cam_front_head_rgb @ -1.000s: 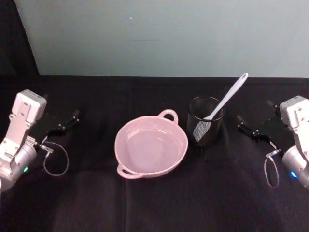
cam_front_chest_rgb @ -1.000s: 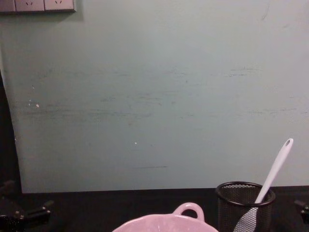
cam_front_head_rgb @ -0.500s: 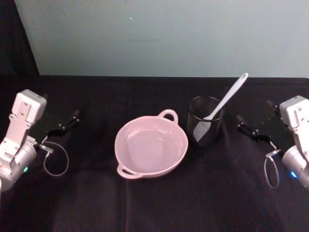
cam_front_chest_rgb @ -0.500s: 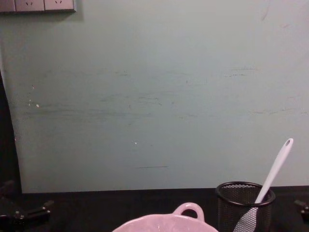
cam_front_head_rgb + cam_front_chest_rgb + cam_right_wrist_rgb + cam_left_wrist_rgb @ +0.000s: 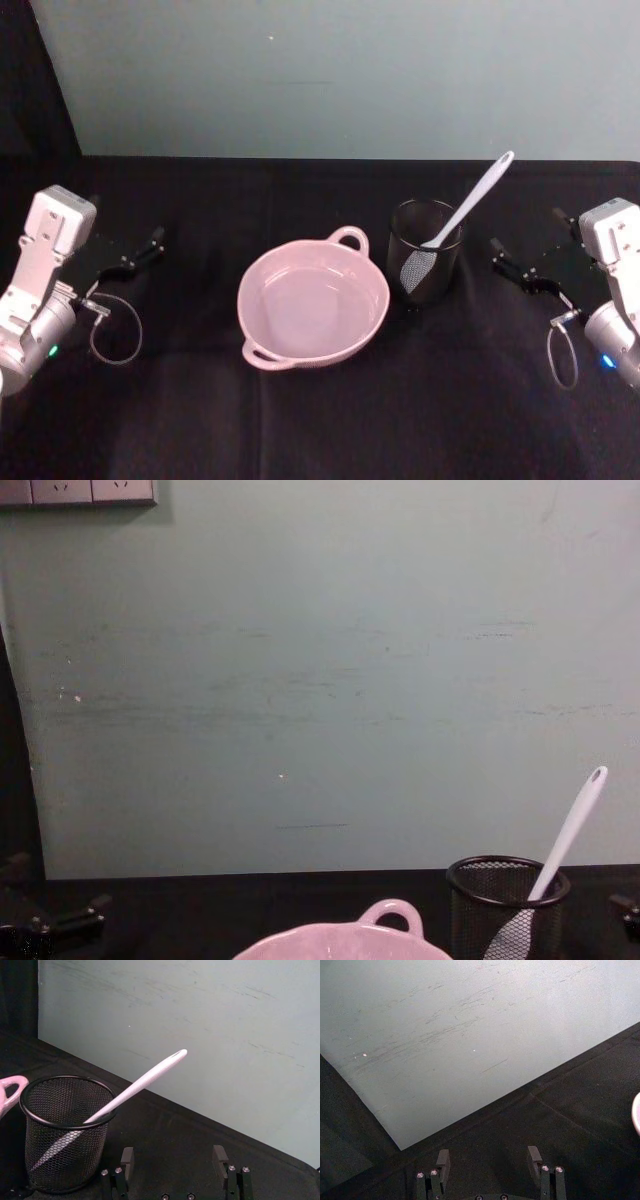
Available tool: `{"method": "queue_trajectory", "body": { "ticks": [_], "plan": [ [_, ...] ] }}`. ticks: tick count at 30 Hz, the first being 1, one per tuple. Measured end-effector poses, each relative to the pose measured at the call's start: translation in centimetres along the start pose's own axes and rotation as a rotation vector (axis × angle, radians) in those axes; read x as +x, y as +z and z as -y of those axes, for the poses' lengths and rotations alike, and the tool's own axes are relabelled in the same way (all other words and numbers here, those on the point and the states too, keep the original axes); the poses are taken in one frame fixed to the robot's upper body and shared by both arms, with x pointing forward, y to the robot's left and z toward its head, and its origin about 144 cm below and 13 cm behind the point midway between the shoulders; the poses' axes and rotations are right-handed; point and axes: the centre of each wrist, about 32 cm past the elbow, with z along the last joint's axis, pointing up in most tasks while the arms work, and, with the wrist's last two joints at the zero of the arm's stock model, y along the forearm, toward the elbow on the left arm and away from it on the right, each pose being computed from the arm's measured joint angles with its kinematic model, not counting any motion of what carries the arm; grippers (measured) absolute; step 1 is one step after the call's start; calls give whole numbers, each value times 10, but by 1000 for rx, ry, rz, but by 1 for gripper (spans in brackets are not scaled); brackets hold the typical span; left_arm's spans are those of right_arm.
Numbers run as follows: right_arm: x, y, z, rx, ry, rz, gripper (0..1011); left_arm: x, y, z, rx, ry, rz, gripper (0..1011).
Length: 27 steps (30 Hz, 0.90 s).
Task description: Use the one hand to pick up the spoon and stir the clear water in the bowl.
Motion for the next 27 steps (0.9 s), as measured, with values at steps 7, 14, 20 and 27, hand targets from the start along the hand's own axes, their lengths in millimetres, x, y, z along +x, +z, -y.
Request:
{"method": "queue_trajectory", "body": {
  "ticks": [7,14,20,27],
  "plan": [
    [0,0,0,0,0,0,1003,0,0,0,0,0,0,1011],
    [0,0,0,0,0,0,1003,0,0,0,0,0,0,1011],
    [0,0,0,0,0,0,1003,0,0,0,0,0,0,1011],
    [1,3,2,3,2,0,1003,0,0,0,0,0,0,1011]
  ]
}}
